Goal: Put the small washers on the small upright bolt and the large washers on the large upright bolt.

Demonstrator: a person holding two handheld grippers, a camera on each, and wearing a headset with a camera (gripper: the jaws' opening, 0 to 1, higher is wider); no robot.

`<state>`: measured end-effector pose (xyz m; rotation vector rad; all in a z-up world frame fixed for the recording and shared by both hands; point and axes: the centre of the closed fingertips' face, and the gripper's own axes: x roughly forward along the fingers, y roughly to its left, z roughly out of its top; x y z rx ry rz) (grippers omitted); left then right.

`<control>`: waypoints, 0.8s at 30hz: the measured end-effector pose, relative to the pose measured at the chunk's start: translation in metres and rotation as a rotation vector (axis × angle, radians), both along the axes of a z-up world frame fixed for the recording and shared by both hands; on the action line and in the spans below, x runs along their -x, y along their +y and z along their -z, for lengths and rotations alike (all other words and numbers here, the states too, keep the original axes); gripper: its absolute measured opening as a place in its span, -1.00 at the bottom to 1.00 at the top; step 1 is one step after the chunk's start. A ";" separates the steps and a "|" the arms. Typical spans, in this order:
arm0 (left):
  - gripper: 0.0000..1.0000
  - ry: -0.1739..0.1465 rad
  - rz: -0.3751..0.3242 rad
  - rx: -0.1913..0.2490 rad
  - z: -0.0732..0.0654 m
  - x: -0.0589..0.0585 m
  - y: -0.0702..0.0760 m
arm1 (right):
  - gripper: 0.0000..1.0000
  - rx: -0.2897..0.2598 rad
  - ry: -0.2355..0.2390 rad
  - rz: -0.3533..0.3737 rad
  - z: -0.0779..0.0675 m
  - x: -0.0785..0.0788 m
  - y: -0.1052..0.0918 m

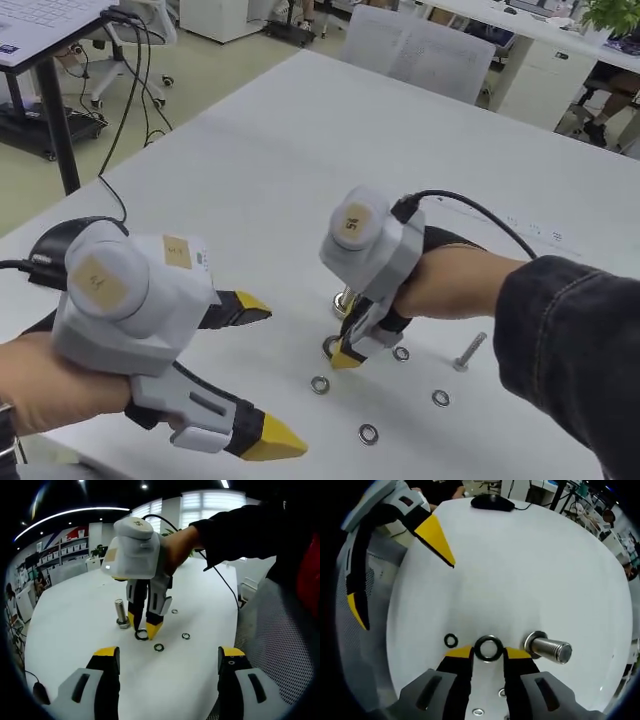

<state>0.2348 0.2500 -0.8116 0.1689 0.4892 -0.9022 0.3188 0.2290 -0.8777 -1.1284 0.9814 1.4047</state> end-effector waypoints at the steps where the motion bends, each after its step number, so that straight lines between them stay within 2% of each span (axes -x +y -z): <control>1: 0.60 0.000 0.000 0.001 0.000 0.000 0.000 | -0.50 0.001 0.000 0.002 0.000 0.000 0.000; 14: 0.59 -0.001 0.000 0.003 -0.001 -0.001 0.000 | -0.53 0.004 0.000 0.030 -0.001 -0.001 0.000; 24: 0.59 0.003 0.001 0.001 0.000 -0.001 0.000 | -0.53 0.027 -0.001 0.030 -0.006 0.000 -0.013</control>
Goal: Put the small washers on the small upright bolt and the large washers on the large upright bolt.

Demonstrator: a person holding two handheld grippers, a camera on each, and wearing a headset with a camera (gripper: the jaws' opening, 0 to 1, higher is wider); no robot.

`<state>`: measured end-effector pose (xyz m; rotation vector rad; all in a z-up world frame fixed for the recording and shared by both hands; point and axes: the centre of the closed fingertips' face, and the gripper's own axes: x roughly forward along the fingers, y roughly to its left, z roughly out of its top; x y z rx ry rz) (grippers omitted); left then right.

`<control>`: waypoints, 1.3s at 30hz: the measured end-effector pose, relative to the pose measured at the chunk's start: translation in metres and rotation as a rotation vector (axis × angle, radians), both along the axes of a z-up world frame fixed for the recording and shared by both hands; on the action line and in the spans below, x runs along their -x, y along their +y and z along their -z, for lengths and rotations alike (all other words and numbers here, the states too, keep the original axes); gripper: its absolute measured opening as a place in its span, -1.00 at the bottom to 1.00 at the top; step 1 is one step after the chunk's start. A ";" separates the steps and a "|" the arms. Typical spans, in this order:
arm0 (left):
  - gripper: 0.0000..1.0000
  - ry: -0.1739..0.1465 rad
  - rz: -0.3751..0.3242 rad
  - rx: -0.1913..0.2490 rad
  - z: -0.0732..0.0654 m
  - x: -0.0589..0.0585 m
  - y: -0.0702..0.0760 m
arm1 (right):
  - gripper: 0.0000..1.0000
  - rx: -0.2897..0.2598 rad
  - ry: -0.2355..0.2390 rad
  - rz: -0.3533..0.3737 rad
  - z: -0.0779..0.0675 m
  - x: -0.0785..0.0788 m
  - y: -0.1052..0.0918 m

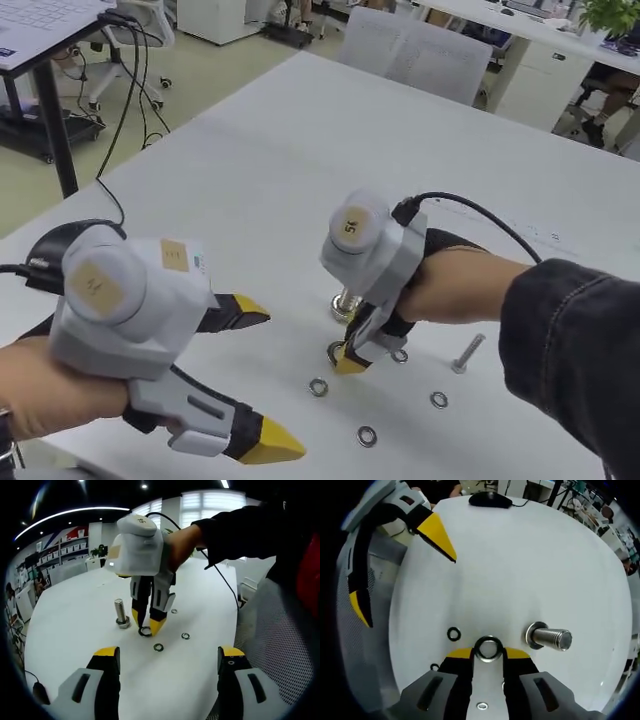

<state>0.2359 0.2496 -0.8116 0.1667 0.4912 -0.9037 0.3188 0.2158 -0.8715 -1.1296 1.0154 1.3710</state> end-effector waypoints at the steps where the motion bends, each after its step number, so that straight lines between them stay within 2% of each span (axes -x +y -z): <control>1: 0.59 0.001 0.001 -0.001 0.000 0.000 0.000 | -0.53 -0.004 -0.004 0.001 -0.003 -0.001 -0.002; 14: 0.59 -0.002 0.007 -0.002 0.000 0.000 -0.001 | -0.53 -0.029 -0.039 0.030 -0.039 -0.013 -0.019; 18: 0.59 -0.003 0.009 -0.002 0.000 0.001 -0.002 | -0.53 -0.032 -0.067 0.022 -0.053 -0.020 -0.021; 24: 0.59 -0.003 0.011 -0.005 0.000 0.002 -0.003 | -0.53 -0.049 -0.108 0.014 -0.071 -0.029 -0.016; 32: 0.59 -0.004 0.007 -0.004 0.000 0.002 -0.002 | -0.53 -0.071 -0.142 -0.002 -0.085 -0.040 0.000; 39: 0.59 -0.005 0.001 -0.002 -0.001 0.002 -0.001 | -0.53 -0.079 -0.157 -0.024 -0.086 -0.043 0.015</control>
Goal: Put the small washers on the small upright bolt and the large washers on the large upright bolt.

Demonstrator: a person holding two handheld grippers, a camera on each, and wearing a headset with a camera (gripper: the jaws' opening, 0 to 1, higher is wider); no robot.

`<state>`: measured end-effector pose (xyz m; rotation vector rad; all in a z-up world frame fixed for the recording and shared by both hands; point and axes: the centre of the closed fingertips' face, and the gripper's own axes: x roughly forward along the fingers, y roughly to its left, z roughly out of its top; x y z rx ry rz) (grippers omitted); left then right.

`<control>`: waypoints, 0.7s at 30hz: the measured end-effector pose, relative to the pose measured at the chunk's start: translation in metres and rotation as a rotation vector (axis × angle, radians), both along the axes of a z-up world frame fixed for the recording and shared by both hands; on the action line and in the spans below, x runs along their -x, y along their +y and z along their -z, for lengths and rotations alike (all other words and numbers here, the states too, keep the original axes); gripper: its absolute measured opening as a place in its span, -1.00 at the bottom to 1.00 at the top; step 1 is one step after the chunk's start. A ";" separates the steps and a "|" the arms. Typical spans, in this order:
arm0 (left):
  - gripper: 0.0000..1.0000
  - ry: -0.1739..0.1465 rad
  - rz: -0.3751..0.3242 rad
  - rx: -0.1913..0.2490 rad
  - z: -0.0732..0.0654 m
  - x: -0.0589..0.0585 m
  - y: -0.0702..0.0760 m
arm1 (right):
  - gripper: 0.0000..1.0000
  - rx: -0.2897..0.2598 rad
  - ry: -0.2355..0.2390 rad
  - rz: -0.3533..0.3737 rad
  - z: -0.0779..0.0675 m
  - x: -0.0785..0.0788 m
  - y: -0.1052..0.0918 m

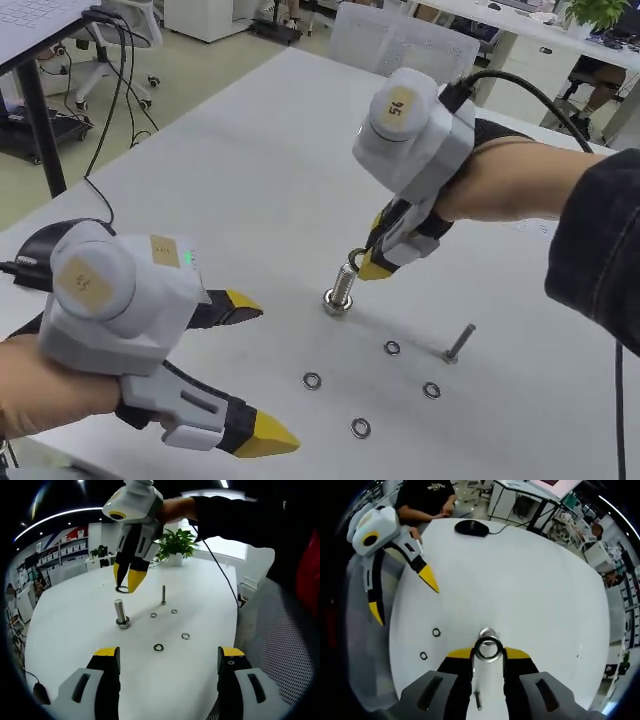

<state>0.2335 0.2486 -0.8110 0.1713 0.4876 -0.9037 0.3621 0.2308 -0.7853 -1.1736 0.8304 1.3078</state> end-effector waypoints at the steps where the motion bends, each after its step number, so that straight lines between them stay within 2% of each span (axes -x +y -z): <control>1: 0.59 0.000 0.000 0.000 0.000 0.000 0.000 | -0.53 0.001 0.000 -0.001 0.000 0.000 0.001; 21: 0.59 0.002 0.001 0.003 0.000 0.000 0.001 | -0.53 0.041 0.039 0.002 0.021 -0.009 0.007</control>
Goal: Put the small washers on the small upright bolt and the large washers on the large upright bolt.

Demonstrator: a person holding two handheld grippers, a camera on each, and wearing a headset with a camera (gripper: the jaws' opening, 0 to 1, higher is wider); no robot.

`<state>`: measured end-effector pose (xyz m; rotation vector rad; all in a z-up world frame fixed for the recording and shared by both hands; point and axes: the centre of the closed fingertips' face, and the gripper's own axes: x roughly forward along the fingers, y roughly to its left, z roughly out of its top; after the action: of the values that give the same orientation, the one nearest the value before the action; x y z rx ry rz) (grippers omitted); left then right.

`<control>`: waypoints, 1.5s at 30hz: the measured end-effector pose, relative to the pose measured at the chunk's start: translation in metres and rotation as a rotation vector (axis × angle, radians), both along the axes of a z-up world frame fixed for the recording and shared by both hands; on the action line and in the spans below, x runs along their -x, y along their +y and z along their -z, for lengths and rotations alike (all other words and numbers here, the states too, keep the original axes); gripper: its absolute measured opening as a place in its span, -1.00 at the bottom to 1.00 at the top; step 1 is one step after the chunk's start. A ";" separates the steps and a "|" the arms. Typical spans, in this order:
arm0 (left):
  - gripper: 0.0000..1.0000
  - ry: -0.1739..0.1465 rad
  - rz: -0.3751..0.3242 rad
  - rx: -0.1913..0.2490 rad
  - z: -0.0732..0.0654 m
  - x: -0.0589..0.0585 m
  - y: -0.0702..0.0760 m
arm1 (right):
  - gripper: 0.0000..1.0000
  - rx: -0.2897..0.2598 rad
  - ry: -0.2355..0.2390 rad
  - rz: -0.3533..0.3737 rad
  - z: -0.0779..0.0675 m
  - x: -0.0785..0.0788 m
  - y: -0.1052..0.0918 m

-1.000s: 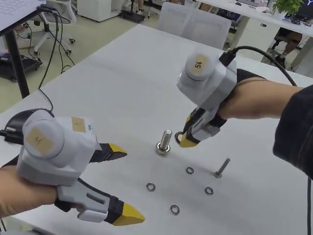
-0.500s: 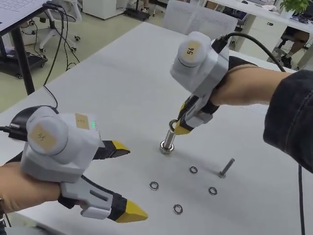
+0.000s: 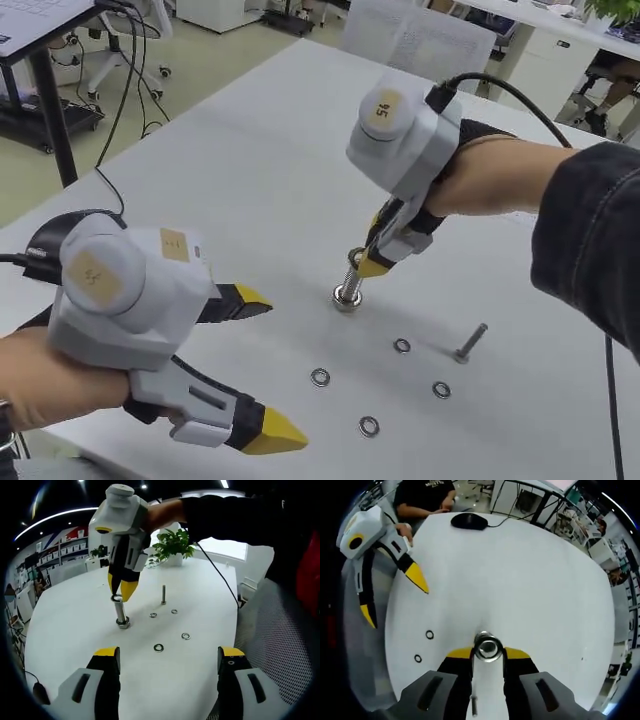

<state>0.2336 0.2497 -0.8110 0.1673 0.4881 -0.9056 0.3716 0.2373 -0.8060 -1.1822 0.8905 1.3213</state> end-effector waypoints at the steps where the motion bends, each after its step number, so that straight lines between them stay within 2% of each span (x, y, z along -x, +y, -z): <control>1: 0.59 -0.001 0.000 0.000 0.000 0.000 0.000 | -0.53 0.000 0.004 0.001 0.001 0.000 0.000; 23: 0.59 0.001 -0.001 0.003 0.001 -0.004 -0.002 | -0.53 0.033 0.038 0.009 0.024 -0.006 0.000; 35: 0.59 -0.008 -0.016 0.014 -0.002 -0.007 0.000 | -0.53 0.052 0.055 0.024 0.042 -0.010 0.001; 45: 0.59 -0.017 -0.034 0.024 -0.004 -0.009 0.002 | -0.53 0.058 0.059 0.027 0.049 -0.008 0.001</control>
<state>0.2428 0.2518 -0.8066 0.1444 0.4628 -0.8757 0.3796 0.2386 -0.8549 -1.1768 0.9900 1.3224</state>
